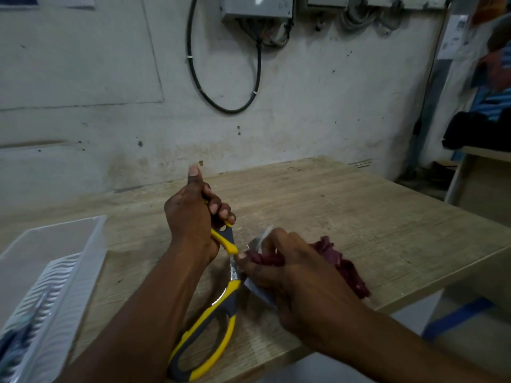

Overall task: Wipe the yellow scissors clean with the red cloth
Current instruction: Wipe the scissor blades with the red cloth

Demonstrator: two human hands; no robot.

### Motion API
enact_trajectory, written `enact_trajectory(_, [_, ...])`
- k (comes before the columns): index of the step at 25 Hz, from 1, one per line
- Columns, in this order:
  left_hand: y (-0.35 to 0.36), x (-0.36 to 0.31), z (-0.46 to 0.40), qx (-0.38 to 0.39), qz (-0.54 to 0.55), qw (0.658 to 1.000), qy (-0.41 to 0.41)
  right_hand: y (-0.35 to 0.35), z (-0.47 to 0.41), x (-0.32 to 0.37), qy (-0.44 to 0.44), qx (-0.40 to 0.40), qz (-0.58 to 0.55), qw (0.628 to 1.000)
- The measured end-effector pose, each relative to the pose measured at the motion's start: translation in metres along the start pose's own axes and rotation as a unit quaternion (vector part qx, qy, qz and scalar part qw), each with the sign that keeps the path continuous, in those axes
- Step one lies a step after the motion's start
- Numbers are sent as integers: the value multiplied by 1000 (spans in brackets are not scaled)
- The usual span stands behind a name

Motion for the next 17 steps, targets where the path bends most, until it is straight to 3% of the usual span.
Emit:
enact_trajectory(5, [-1,2,-1,3,1,1000,-8,-10,-2,-21,57,-32,80,995])
enact_trajectory(13, [2,0,1,8,11,1000,-13,-8,12,0,2,-18,0,1000])
enact_trajectory(15, [4,-1,0,15,14,1000,-12,-23,14,-11,17,-74,-99,992])
enact_trajectory(17, [4,0,-1,16,17,1000,-11,-37,14,-36,69,-133,-128,980])
Point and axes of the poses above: each hand's wrist, its own z-axis away from the middle knuckle, its own y-axis out of the palm, x = y × z, the point moved 10 cm from there along -z, towards the middle knuckle, and after that the axes turned 2 degrees about -z, right-handed, at the moved point
